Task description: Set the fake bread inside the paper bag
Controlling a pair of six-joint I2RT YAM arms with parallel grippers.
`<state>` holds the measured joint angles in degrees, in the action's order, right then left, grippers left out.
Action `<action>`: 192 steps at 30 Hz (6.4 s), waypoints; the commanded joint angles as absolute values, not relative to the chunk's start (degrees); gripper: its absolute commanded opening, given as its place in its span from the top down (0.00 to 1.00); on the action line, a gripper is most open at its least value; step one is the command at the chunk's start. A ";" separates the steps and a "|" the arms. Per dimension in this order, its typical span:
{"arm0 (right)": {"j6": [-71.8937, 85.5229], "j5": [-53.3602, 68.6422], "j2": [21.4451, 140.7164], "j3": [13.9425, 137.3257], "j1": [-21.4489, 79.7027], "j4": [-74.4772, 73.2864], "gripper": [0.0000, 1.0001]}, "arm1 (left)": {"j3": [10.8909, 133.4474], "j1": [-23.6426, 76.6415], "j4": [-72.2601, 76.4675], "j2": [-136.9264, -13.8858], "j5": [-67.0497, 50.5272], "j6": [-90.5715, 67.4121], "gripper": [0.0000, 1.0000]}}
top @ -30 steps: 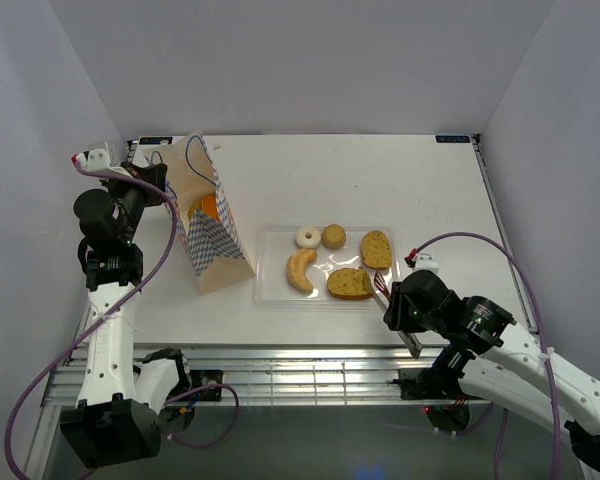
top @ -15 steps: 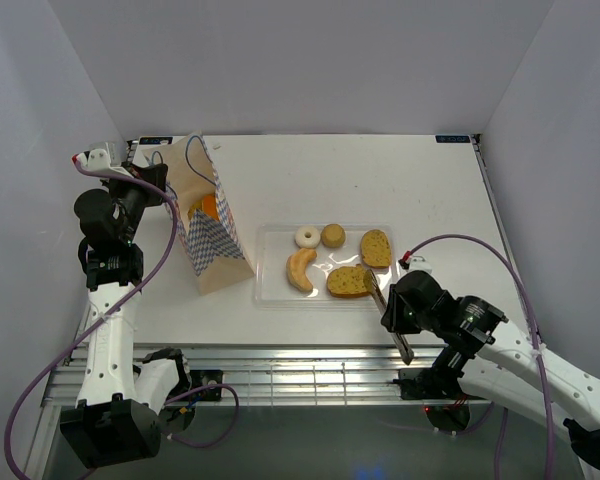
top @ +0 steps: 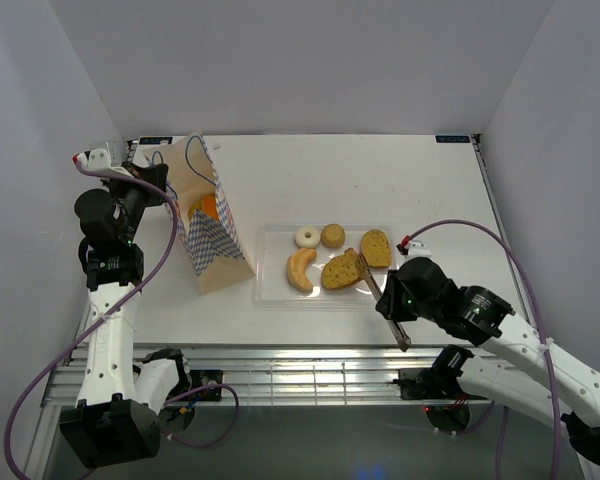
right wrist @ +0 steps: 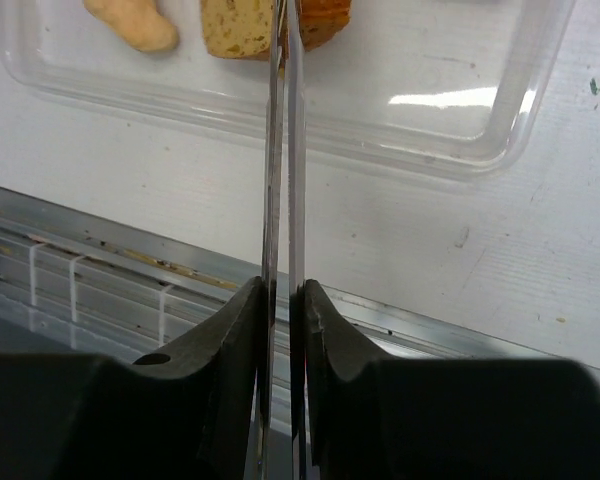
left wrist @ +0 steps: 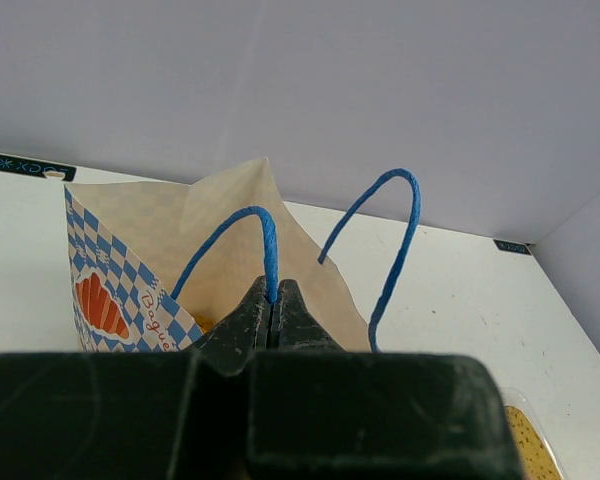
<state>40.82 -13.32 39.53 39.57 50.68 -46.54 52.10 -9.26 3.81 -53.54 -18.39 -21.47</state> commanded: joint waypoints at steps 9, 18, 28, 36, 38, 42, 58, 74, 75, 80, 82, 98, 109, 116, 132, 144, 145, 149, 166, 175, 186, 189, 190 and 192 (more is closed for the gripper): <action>32.09 -15.73 47.63 56.59 50.54 -44.30 0.92 | 52.03 -8.88 3.51 -52.65 -17.49 -21.27 1.00; 25.84 -11.35 54.48 69.76 50.54 -42.81 0.92 | 51.77 -8.88 3.25 -52.56 -15.48 -21.18 1.00; 19.17 -3.96 65.29 89.97 50.89 -42.27 0.92 | 50.80 -8.00 3.60 -51.07 -12.22 -20.39 1.00; 16.26 1.67 73.99 102.73 52.29 -42.10 0.92 | 51.06 -6.77 2.64 -49.75 -9.06 -19.07 1.00; 15.74 1.85 76.45 106.24 53.60 -42.27 0.92 | 51.33 -5.98 2.11 -49.83 -7.66 -18.20 1.00; 14.94 1.41 80.24 111.43 56.42 -42.54 0.92 | 52.29 -4.84 0.79 -50.36 -5.81 -16.61 1.00; 13.80 1.67 90.26 117.86 60.29 -41.84 0.92 | 53.70 -3.69 -2.11 -48.43 -1.14 -13.80 1.00; 12.39 0.35 100.98 125.95 60.21 -41.48 0.92 | 53.79 -3.69 -2.11 -47.46 -2.02 -13.36 1.00; 12.39 0.44 101.25 126.12 60.29 -41.48 0.92 | 53.88 -3.69 -2.02 -47.46 -1.93 -13.36 1.00; 12.74 0.35 102.65 125.68 60.12 -41.48 0.87 | 53.70 -3.69 -1.93 -47.46 -2.02 -13.36 1.00; 12.83 0.35 102.66 125.68 60.12 -41.49 0.80 | 53.62 -3.78 -1.76 -47.37 -2.28 -13.54 1.00; 12.92 0.88 99.23 123.84 59.77 -41.13 0.65 | 53.17 -3.69 -1.41 -48.69 -2.64 -14.41 1.00; 14.06 2.02 92.03 117.09 59.77 -39.99 0.65 | 53.00 -3.69 -1.32 -49.39 -2.64 -14.41 1.00; 14.94 1.67 84.56 108.75 59.77 -39.73 0.65 | 52.91 -3.87 -1.23 -49.31 -2.46 -14.41 1.00; 20.12 -8.78 63.65 79.99 59.85 -37.62 0.63 | 53.00 -4.04 -1.14 -49.13 -4.13 -15.56 1.00; 24.34 -11.60 64.33 64.69 59.77 -35.68 0.53 | 53.00 -4.04 -1.05 -49.39 -4.92 -15.91 1.00; 24.52 -11.69 64.77 64.51 59.77 -35.68 0.53 | 52.91 -4.04 -1.14 -49.48 -4.92 -15.91 1.00; 25.31 -10.99 66.88 63.02 59.77 -33.76 0.51 | 52.91 -4.04 -1.05 -49.48 -5.01 -16.00 1.00; 26.01 -11.95 73.65 62.31 59.77 -32.70 0.50 | 53.00 -4.04 -1.14 -49.75 -5.36 -16.26 1.00; 26.28 -12.66 76.11 62.31 59.77 -32.43 0.49 | 53.09 -4.04 -1.05 -49.66 -5.71 -16.44 1.00; 26.54 -12.13 78.49 62.31 59.77 -31.82 0.50 | 53.17 -4.04 -1.23 -49.66 -5.80 -16.52 1.00; 26.63 -12.48 78.57 62.31 59.77 -32.25 0.52 | 53.09 -4.04 -1.32 -49.75 -5.89 -16.52 1.00; 26.54 -12.65 78.57 62.31 59.77 -32.34 0.53 | 53.17 -4.04 -1.23 -49.66 -5.89 -16.52 1.00; 26.54 -12.74 78.84 62.31 59.77 -32.69 0.57 | 53.09 -4.04 -1.23 -49.75 -5.98 -16.52 1.00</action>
